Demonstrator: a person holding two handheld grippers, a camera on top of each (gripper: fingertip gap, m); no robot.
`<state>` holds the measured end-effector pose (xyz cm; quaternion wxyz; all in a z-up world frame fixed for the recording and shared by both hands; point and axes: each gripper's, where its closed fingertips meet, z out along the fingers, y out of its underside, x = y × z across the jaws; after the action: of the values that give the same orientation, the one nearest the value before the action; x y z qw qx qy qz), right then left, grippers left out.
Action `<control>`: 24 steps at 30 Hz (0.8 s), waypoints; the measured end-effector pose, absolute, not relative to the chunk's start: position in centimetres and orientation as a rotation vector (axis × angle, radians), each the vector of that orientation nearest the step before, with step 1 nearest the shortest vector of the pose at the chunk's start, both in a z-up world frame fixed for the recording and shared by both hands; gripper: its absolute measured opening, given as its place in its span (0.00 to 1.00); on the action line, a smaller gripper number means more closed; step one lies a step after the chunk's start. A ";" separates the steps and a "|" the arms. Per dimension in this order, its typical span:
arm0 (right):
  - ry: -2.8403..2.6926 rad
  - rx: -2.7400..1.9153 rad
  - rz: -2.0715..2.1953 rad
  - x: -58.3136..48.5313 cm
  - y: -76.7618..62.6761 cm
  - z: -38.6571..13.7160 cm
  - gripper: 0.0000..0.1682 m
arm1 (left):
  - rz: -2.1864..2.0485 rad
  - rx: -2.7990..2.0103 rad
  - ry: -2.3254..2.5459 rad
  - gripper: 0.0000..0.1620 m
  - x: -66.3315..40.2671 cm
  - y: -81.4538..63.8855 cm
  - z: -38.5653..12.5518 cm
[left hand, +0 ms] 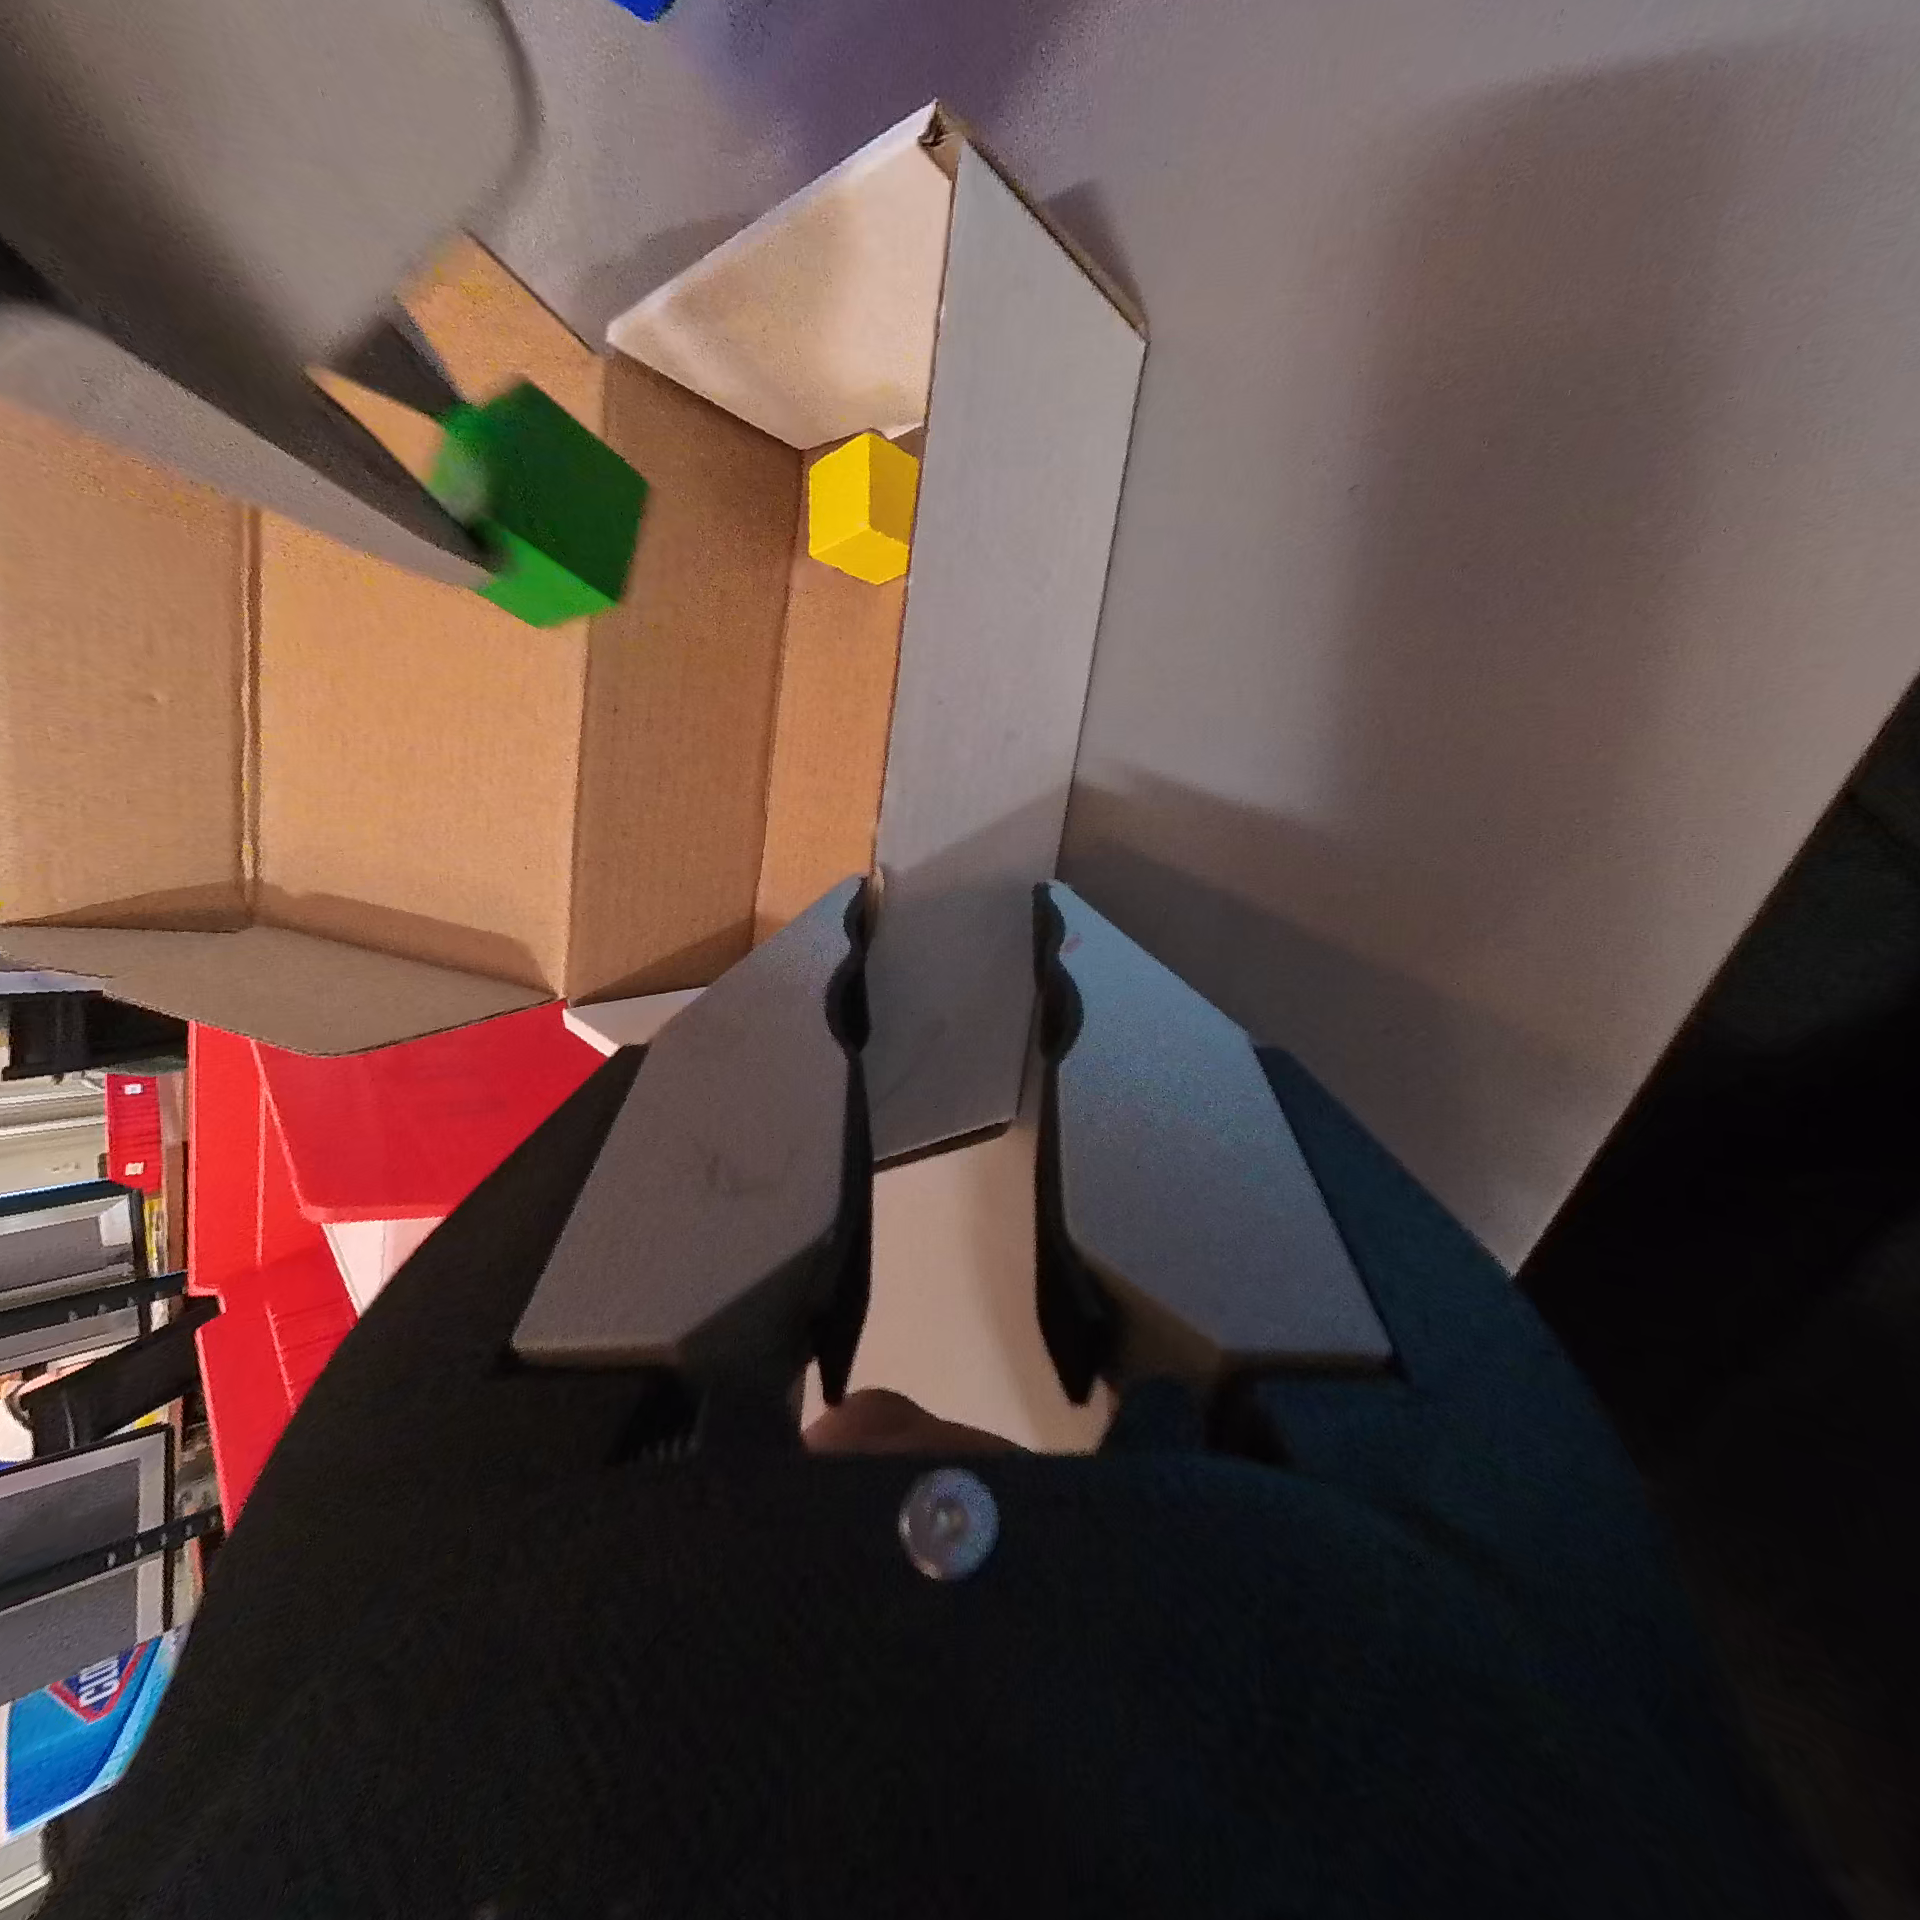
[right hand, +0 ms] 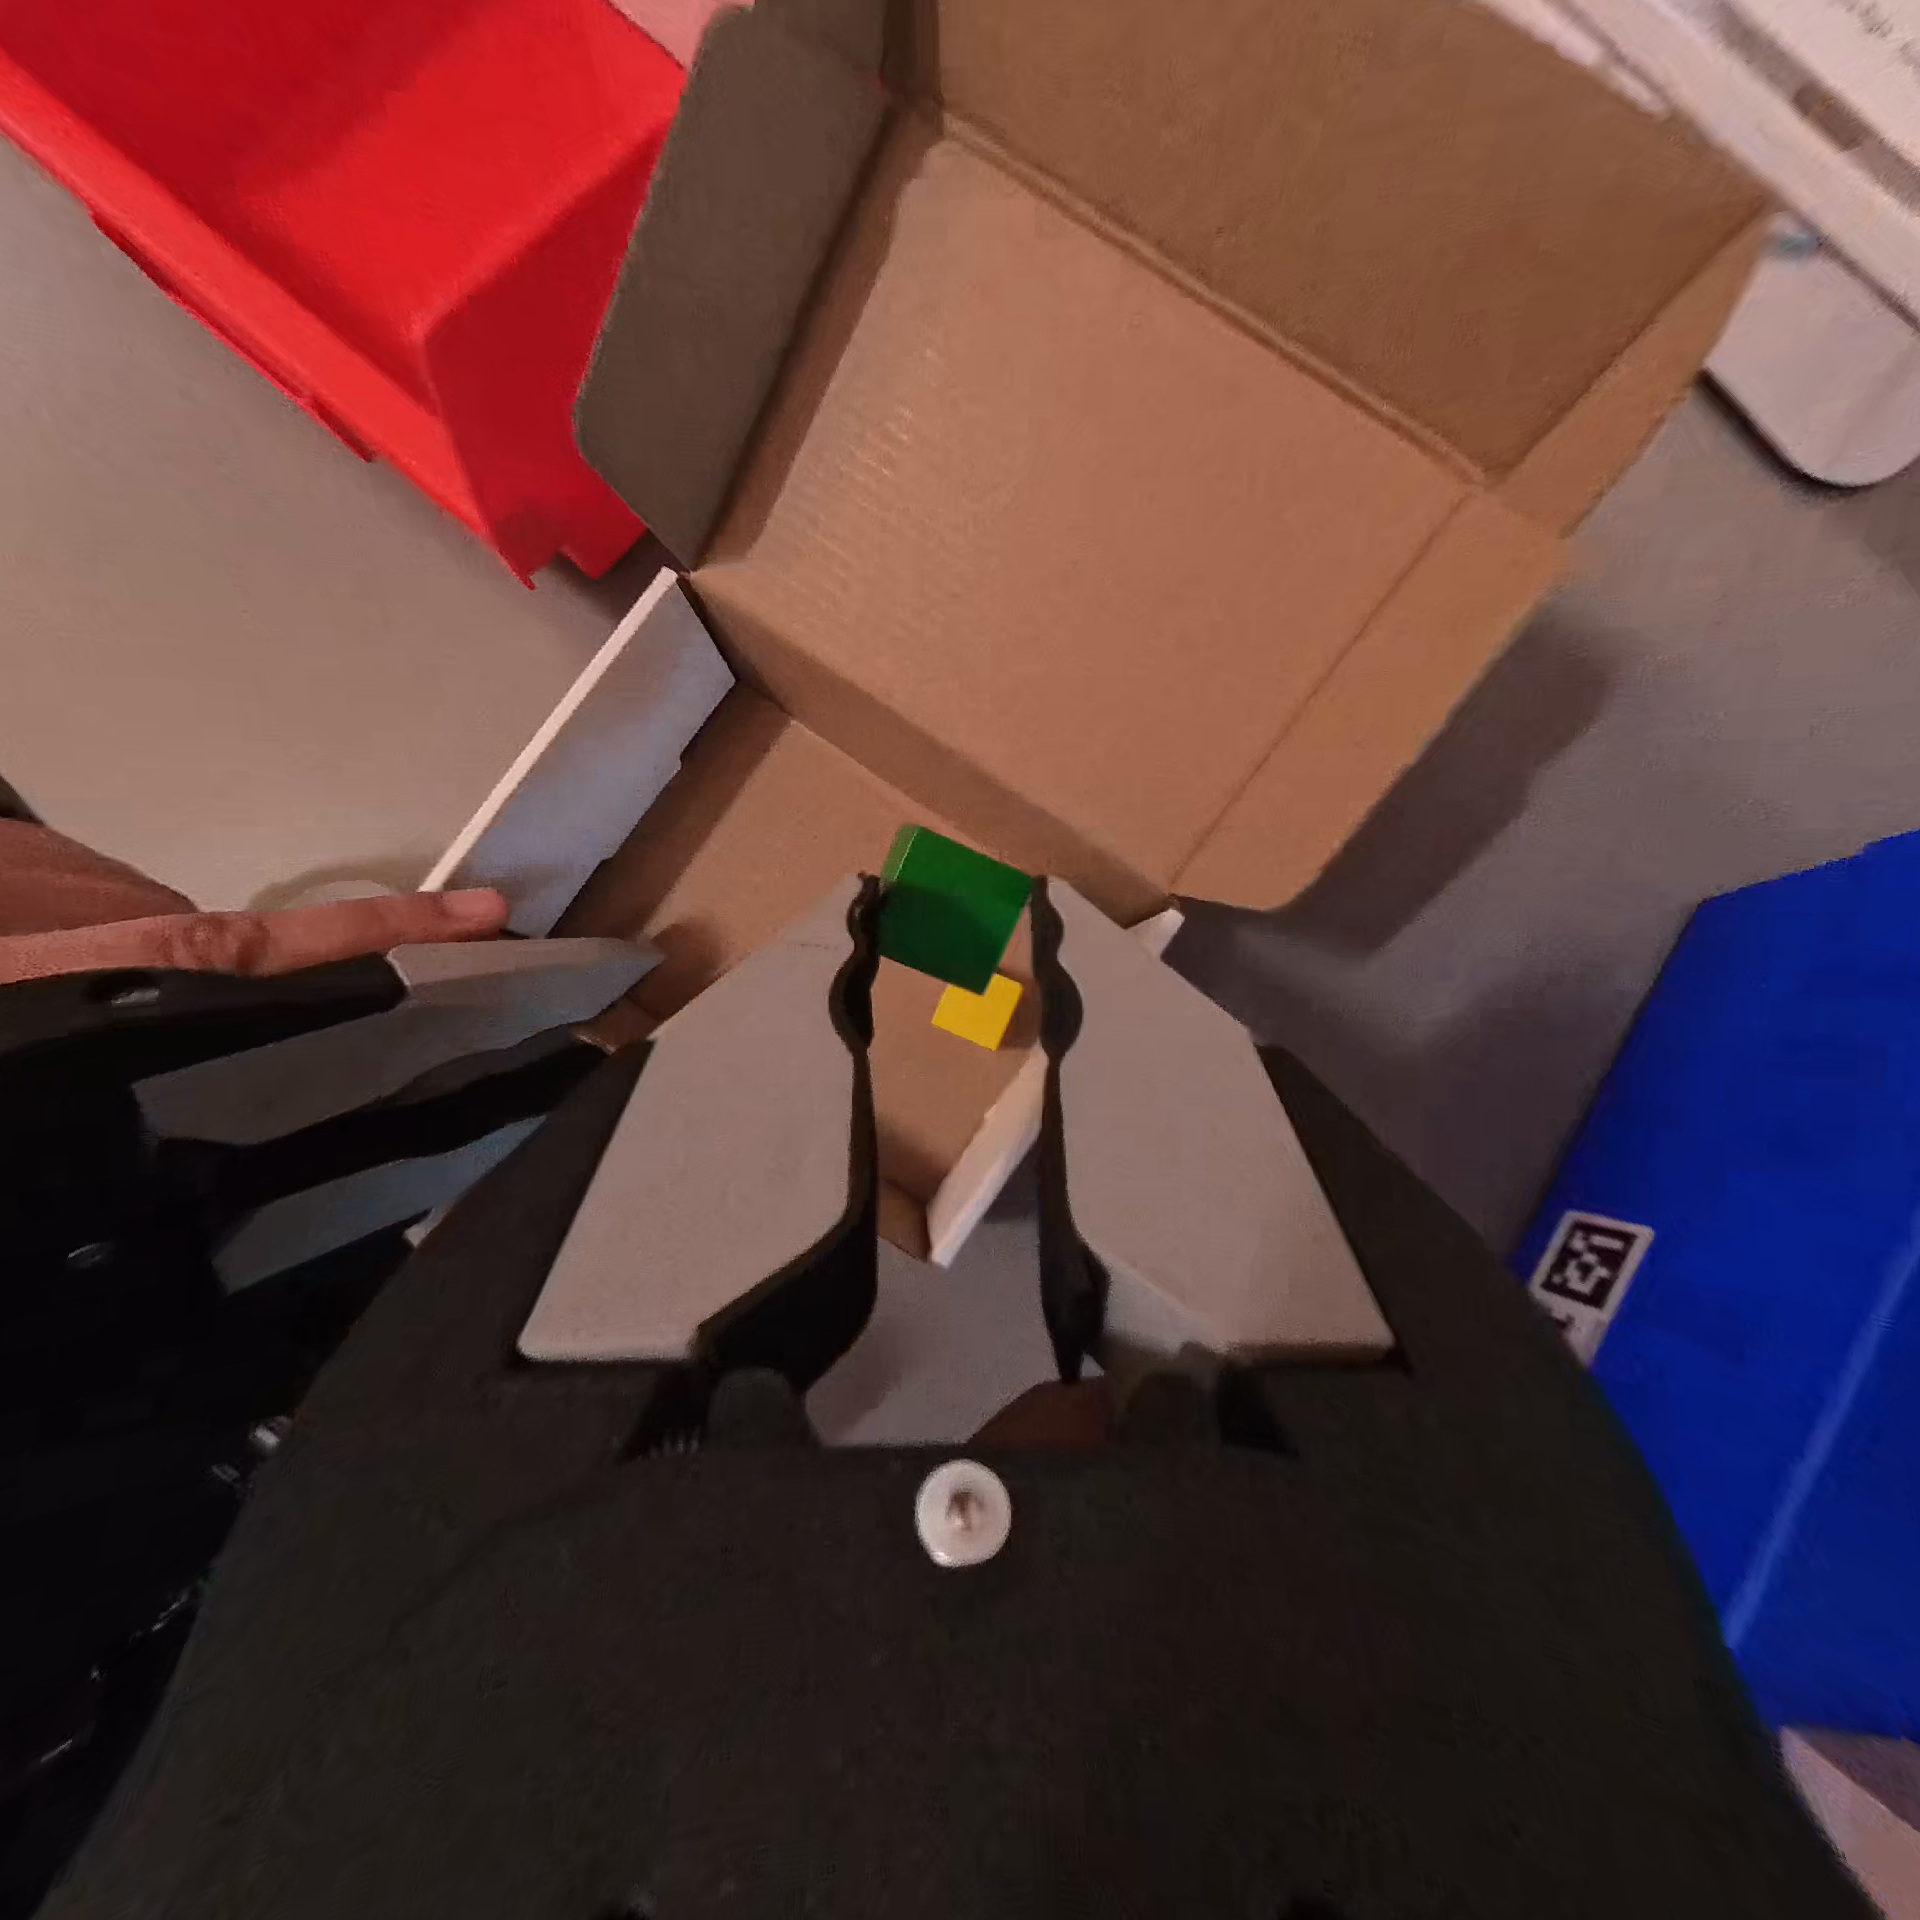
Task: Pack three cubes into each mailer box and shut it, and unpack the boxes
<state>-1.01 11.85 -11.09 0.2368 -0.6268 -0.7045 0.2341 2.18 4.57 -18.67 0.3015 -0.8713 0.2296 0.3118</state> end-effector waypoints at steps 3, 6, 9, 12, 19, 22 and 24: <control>-1.858 -1.674 0.693 0.8 13.6 -7.4 0.16 | 0.820 -2.310 0.607 0.16 2.2 4.6 -18.6; -1.749 -1.688 0.683 3.9 17.6 -4.4 0.16 | 0.809 -2.314 0.594 0.16 2.1 4.6 -18.6; -1.639 -1.777 0.644 7.7 23.1 -3.3 0.16 | 0.802 -2.315 0.592 0.15 2.1 4.5 -18.6; -1.560 -1.895 0.564 11.7 28.0 -4.6 0.16 | 0.812 -2.317 0.595 0.16 2.1 4.6 -18.6; -1.536 -2.140 0.308 17.8 34.0 -13.4 0.16 | 0.798 -2.329 0.571 0.16 2.1 4.5 -18.6; -1.559 -2.208 0.246 18.9 34.7 -15.9 0.15 | 0.792 -2.330 0.568 0.16 2.2 4.5 -18.6; -1.553 -2.187 0.200 19.2 35.2 -15.9 0.19 | 0.784 -2.328 0.574 0.16 2.2 4.4 -18.6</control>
<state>19.18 35.22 -15.86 0.2242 -0.7924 -0.5626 0.0726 2.19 4.45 -18.58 0.3047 -0.8789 0.2166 0.2962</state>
